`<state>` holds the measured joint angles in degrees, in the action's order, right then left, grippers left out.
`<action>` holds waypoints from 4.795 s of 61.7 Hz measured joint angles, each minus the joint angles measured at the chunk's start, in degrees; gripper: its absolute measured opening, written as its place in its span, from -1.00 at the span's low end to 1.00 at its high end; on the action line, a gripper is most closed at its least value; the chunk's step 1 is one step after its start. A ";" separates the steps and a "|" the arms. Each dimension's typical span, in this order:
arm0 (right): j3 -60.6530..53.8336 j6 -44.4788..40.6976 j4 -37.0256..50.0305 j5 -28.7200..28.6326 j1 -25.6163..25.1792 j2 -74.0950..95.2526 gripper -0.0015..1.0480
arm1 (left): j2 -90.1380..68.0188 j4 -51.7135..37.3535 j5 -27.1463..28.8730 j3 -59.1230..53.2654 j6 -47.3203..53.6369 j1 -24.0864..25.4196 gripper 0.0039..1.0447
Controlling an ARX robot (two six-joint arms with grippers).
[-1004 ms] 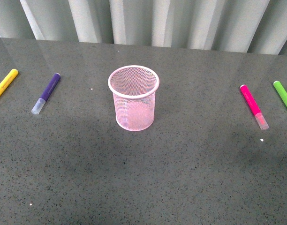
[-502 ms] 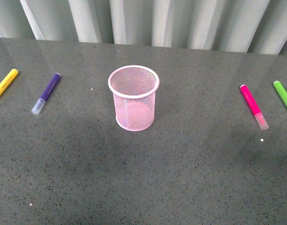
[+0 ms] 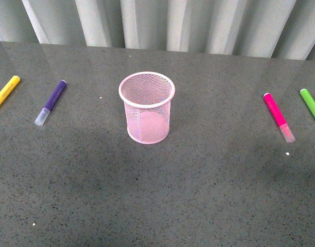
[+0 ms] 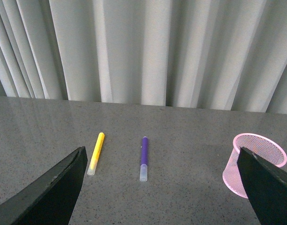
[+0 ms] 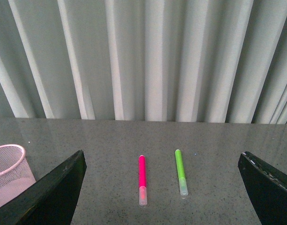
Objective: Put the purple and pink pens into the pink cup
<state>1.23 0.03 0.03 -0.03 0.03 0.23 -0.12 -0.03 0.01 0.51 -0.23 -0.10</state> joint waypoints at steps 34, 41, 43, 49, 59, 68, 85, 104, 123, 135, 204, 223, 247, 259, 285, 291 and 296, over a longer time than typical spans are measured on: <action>0.00 0.00 0.00 0.00 0.00 0.00 0.87 | 0.00 0.00 0.00 0.00 0.00 0.00 0.88; 0.00 0.00 0.00 0.00 0.00 0.00 0.87 | -0.22 0.26 0.79 0.04 -0.28 -0.15 0.88; 0.00 0.00 0.00 0.00 0.00 0.00 0.87 | -2.45 5.42 7.15 1.81 -2.84 -2.14 0.88; 0.00 0.00 0.00 0.07 0.00 0.00 0.87 | -11.17 13.86 17.05 4.90 -9.09 -5.33 0.88; 0.00 0.00 0.00 0.02 0.00 0.00 0.87 | -25.59 10.54 11.98 8.33 -12.26 -3.65 0.88; 0.00 0.00 0.00 0.04 0.00 0.00 0.87 | -39.30 4.61 6.84 14.56 -10.78 -2.10 0.88; 0.00 0.00 0.00 0.02 0.00 0.00 0.87 | -66.69 1.42 1.22 32.22 -7.93 -1.03 0.88; 0.00 0.00 0.00 0.02 0.00 0.00 0.87 | -86.27 6.88 -2.80 50.34 -3.69 -1.51 0.88; 0.00 0.00 0.00 0.02 0.00 0.00 0.87 | -100.41 11.50 -3.63 63.63 4.66 -1.05 0.88; 0.00 0.00 0.00 0.02 0.00 0.00 0.87 | -107.60 15.15 -4.13 68.63 7.43 -0.81 0.88; 0.00 0.00 0.00 0.02 0.00 0.00 0.87 | -128.37 18.91 -3.63 84.11 7.65 -0.52 0.88; 0.00 0.00 0.00 0.02 0.00 0.00 0.87 | -131.56 20.35 -3.04 88.30 7.50 -0.46 0.88; 0.00 0.00 0.00 0.02 0.00 0.00 0.87 | -134.03 21.79 -1.66 90.07 7.82 -0.70 0.82; 0.00 0.00 0.00 0.02 0.00 0.00 0.87 | -133.98 21.75 -1.66 89.00 7.23 -1.51 0.00; 0.00 0.00 0.00 0.02 0.00 0.00 0.87 | -131.67 19.87 -4.13 85.33 3.56 -2.82 -0.77; 0.00 0.00 0.00 0.02 0.00 0.00 0.87 | -130.53 17.22 -4.24 83.08 2.05 -3.32 -0.77; 0.00 0.00 0.00 0.02 0.00 0.00 0.87 | -129.63 15.72 -4.33 81.46 1.36 -3.39 -0.77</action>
<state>1.23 0.03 0.03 -0.01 0.03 0.23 -129.75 15.68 -4.32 81.97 1.13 -3.49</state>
